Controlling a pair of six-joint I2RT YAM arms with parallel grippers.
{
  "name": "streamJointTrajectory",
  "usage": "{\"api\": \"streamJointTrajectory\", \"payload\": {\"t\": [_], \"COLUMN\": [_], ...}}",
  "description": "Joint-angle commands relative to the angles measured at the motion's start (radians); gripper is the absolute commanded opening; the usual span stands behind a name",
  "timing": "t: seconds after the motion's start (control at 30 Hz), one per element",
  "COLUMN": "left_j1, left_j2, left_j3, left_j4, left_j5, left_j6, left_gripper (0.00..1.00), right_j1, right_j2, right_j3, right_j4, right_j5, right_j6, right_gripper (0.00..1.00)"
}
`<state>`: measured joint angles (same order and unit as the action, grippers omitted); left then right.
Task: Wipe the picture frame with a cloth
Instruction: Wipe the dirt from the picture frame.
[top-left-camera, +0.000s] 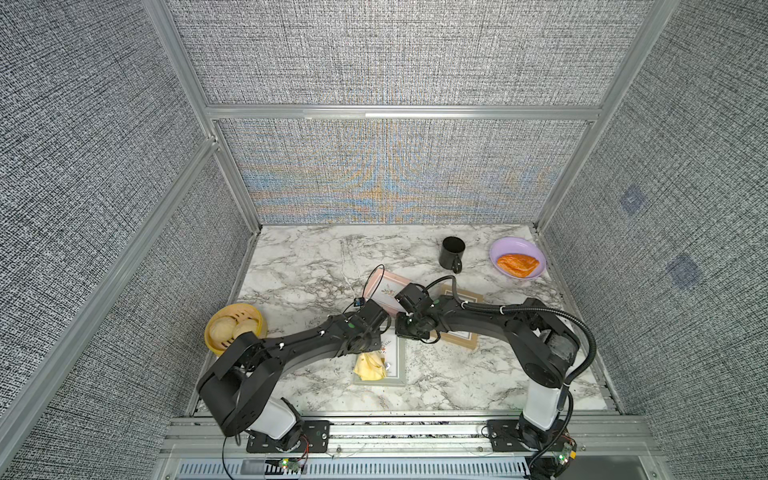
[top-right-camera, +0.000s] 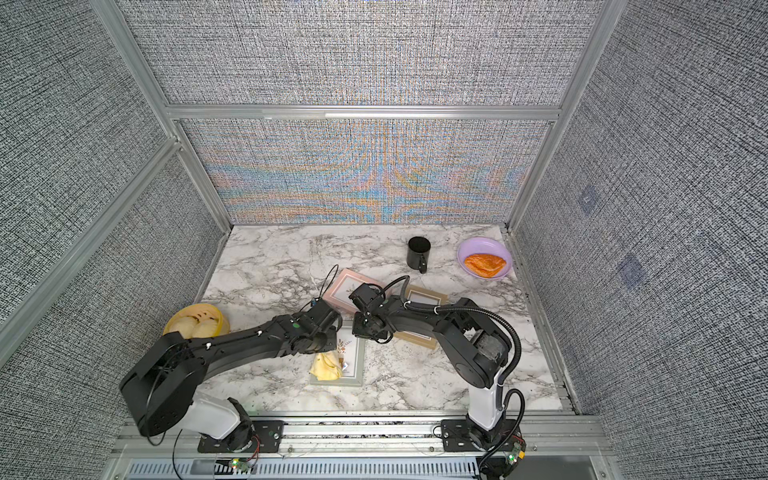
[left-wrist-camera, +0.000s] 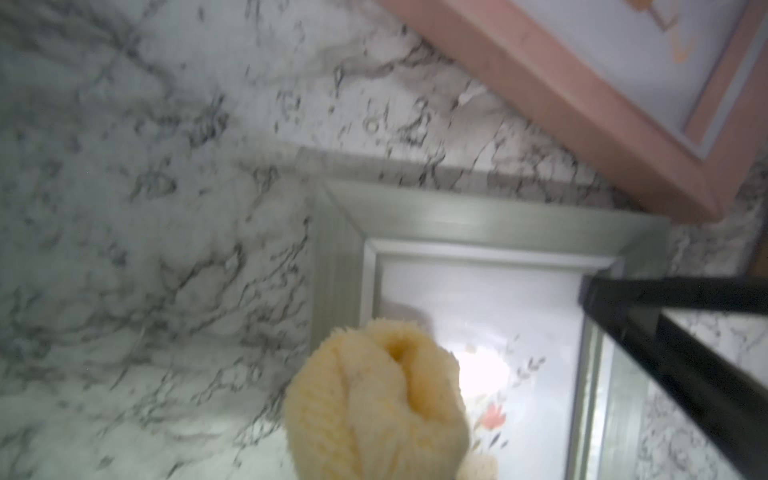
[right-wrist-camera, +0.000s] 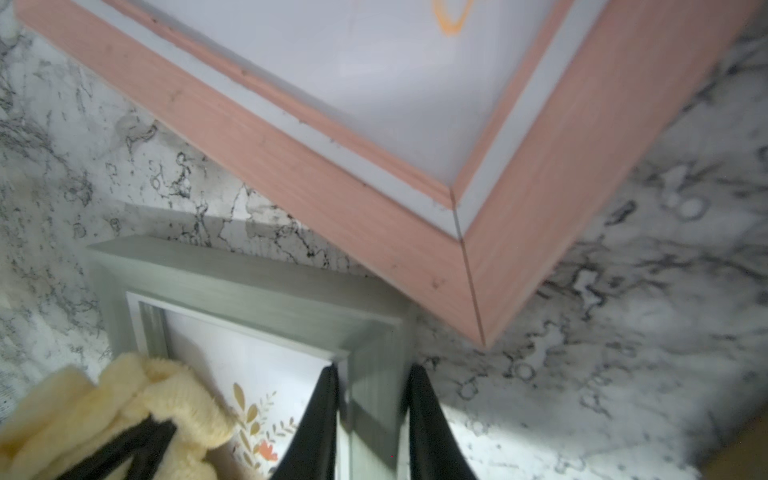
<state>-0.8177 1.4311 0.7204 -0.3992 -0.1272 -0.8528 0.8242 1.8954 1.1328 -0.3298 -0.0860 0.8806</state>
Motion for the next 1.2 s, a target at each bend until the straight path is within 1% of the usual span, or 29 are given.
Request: {"api": "streamJointTrajectory", "payload": {"t": [0.0, 0.07, 0.13, 0.23, 0.3, 0.37, 0.47, 0.53, 0.63, 0.7, 0.8, 0.87, 1.0, 1.17], "left_j1": [-0.003, -0.006, -0.006, -0.003, 0.013, 0.03, 0.045, 0.065, 0.106, 0.123, 0.136, 0.133, 0.129, 0.119], "left_j2": [-0.112, -0.197, -0.256, -0.284, -0.247, -0.179, -0.047, 0.023, 0.092, 0.115, 0.119, 0.084, -0.092, -0.299], "left_j3": [-0.078, -0.136, -0.18, -0.202, -0.166, -0.108, 0.02, 0.084, 0.146, 0.164, 0.173, 0.132, -0.028, -0.157], "left_j4": [-0.107, -0.137, -0.12, -0.08, -0.067, -0.06, -0.074, -0.042, -0.015, -0.015, -0.067, -0.083, -0.114, -0.183], "left_j5": [0.052, 0.071, 0.097, 0.056, 0.037, 0.014, -0.032, -0.03, -0.017, -0.009, 0.042, 0.08, 0.106, 0.148], "left_j6": [-0.065, -0.081, -0.07, -0.071, -0.031, -0.001, 0.06, 0.111, 0.154, 0.171, 0.181, 0.165, 0.093, 0.05], "left_gripper": [0.0, 0.0, 0.0, 0.0, 0.0, 0.0, 0.0, 0.0, 0.0, 0.0, 0.0, 0.0, 0.0, 0.0], "right_j1": [0.007, 0.007, 0.009, 0.01, 0.009, 0.009, 0.013, 0.016, 0.015, 0.016, 0.016, 0.016, 0.018, 0.029], "right_j2": [0.026, 0.024, 0.022, 0.026, 0.032, 0.039, 0.048, 0.054, 0.057, 0.058, 0.061, 0.059, 0.054, 0.06], "right_j3": [-0.021, -0.021, -0.019, -0.018, -0.014, -0.008, 0.001, 0.008, 0.014, 0.018, 0.021, 0.019, 0.013, 0.012], "right_j4": [-0.123, -0.124, -0.124, -0.124, -0.124, -0.124, -0.128, -0.134, -0.142, -0.146, -0.149, -0.149, -0.142, -0.135], "right_j5": [-0.015, -0.015, -0.017, -0.017, -0.021, -0.022, -0.02, -0.019, -0.017, -0.015, -0.014, -0.013, -0.011, -0.013], "right_j6": [0.019, 0.021, 0.021, 0.02, 0.021, 0.022, 0.023, 0.021, 0.02, 0.018, 0.02, 0.023, 0.032, 0.036], "right_gripper": [0.17, 0.17, 0.17, 0.17, 0.17, 0.17, 0.18, 0.18, 0.18, 0.18, 0.18, 0.18, 0.18, 0.18]}}
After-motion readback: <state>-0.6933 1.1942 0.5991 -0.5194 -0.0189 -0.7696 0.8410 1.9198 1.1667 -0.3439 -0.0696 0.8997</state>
